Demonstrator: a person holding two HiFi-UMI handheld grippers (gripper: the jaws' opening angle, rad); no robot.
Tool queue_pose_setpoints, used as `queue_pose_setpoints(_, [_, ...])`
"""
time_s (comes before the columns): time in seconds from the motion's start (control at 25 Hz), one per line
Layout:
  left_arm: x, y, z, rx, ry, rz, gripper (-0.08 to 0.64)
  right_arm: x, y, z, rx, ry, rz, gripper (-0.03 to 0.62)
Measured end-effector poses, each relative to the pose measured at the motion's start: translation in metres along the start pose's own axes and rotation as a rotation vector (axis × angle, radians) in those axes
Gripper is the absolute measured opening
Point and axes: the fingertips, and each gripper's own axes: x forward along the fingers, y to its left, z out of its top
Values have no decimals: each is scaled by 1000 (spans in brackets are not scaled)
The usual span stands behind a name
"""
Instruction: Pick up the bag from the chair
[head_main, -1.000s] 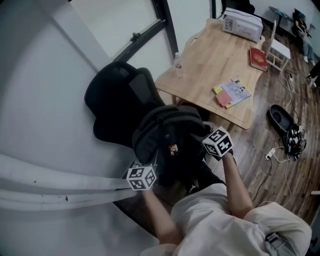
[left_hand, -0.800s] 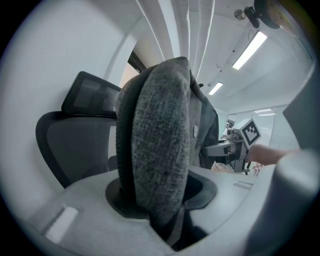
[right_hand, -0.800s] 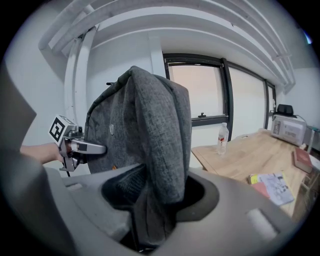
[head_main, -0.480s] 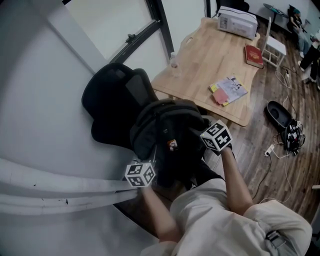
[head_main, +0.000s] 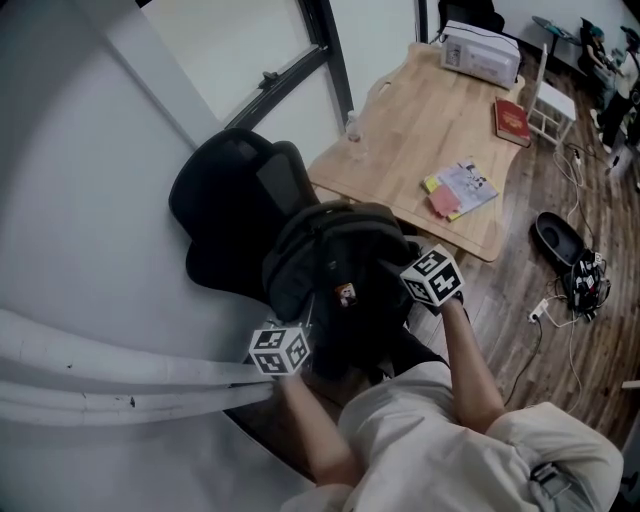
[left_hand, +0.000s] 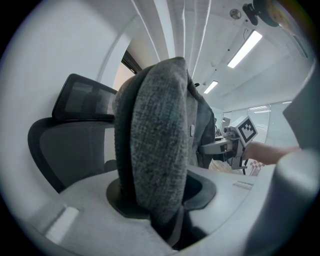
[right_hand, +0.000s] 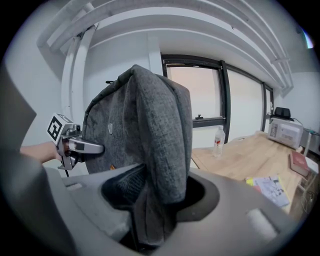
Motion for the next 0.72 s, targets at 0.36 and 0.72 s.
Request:
queue_pose_setpoints(0.36, [-6,12,8,3,-10,27,132,13,5,13,-18,-2,35,184])
queue_pose_setpoints(0.72, [-9,12,8,1,-14,28,133,12,8,15,-31,-6,42,184])
